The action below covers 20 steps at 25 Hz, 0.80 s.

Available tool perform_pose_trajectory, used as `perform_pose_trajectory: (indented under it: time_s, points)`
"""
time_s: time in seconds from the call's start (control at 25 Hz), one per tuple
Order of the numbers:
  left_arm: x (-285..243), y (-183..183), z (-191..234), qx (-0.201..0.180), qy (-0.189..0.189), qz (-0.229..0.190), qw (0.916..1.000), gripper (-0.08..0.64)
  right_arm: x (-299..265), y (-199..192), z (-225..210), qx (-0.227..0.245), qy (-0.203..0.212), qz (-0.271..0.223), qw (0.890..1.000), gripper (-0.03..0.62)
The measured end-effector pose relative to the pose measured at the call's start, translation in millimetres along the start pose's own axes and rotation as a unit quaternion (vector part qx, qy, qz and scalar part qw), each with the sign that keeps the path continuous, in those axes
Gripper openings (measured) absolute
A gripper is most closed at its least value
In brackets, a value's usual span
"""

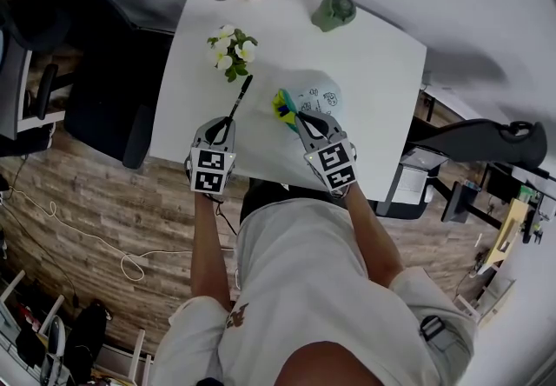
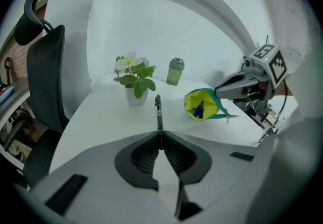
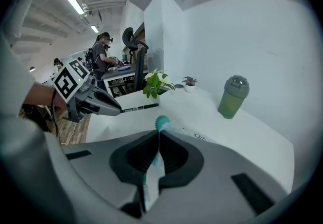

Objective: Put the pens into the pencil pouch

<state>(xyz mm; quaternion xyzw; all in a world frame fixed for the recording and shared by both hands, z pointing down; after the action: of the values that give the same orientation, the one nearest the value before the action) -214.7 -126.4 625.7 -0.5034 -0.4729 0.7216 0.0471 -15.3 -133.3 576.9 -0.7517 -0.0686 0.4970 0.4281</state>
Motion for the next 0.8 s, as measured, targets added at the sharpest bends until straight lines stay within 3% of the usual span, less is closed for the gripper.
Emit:
perform_pose_trajectory:
  time_s: [0.44, 0.8]
  points:
    - [34.2, 6.0, -40.9, -0.084, -0.102, 0.003, 0.9913, 0.027, 7.2, -3.9, -1.6, -0.009, -0.002, -0.009, 1.0, 0.011]
    - [21.1, 6.8, -69.1, -0.11, -0.163, 0.011, 0.9804, 0.026, 13.8, -6.8, -0.6, -0.011, 0.0, -0.012, 1.0, 0.011]
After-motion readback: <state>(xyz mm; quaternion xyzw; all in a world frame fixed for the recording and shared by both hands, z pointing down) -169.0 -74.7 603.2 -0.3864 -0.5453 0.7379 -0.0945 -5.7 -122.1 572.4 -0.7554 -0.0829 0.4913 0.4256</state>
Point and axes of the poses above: the fingertips, and each gripper's own axes: x backward along the fingers, z to its left, y out of its top, the point moved 5 cm from there along x, backward along the fingers, and after that the axes turned 10 degrees about -x, right-handed, at the moved point
